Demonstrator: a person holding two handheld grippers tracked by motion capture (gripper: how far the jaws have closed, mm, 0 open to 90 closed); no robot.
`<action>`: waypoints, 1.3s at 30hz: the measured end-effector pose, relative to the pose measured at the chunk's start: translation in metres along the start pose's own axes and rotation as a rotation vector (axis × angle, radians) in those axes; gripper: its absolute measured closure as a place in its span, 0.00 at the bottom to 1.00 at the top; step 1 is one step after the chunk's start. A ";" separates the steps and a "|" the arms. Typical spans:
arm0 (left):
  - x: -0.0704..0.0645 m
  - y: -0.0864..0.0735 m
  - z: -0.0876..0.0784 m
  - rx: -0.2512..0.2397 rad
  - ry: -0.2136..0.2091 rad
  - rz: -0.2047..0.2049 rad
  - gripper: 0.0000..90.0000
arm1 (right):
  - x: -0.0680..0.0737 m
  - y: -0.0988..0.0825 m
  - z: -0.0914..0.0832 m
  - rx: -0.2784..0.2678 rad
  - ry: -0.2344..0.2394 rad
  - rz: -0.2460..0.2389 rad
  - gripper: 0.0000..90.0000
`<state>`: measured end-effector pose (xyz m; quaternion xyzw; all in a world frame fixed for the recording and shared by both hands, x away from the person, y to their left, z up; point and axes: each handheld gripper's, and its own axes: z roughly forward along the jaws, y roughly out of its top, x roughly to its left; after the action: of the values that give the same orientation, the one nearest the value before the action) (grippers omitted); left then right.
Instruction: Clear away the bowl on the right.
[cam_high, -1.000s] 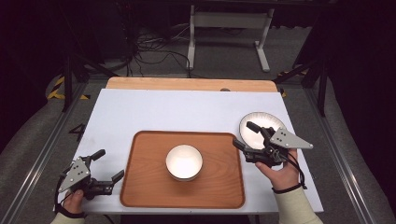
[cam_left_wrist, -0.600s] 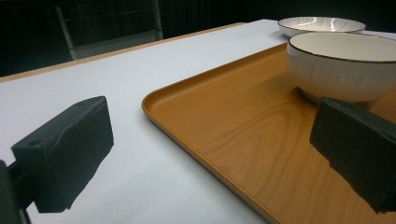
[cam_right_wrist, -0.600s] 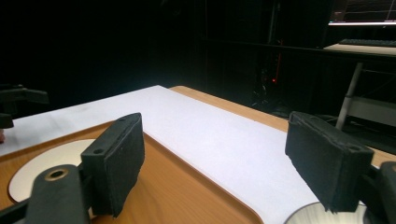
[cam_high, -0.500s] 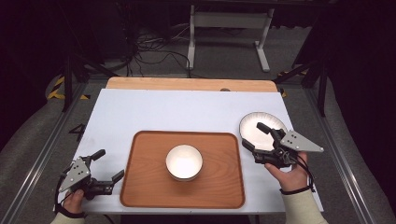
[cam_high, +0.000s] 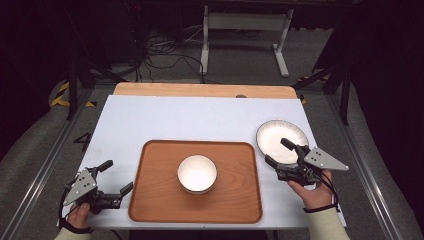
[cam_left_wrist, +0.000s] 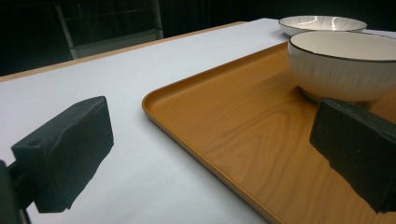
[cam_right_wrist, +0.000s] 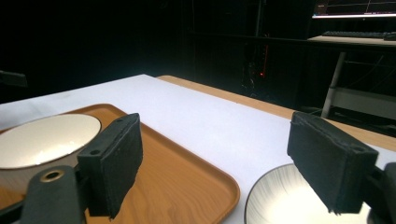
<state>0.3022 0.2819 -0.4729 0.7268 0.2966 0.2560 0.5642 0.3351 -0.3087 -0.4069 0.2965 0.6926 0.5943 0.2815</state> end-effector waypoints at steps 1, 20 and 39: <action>0.000 0.000 0.000 0.000 0.000 0.000 0.00 | 0.000 -0.002 0.000 0.003 0.001 0.003 0.20; 0.000 0.000 0.000 0.002 0.002 0.000 0.00 | 0.002 -0.036 -0.006 0.035 -0.017 0.027 0.18; -0.001 0.000 0.000 0.002 0.003 -0.002 0.00 | 0.001 -0.051 -0.011 0.063 -0.024 0.051 0.15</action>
<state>0.3020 0.2812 -0.4730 0.7265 0.2984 0.2561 0.5635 0.3219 -0.3212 -0.4564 0.3298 0.6999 0.5755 0.2651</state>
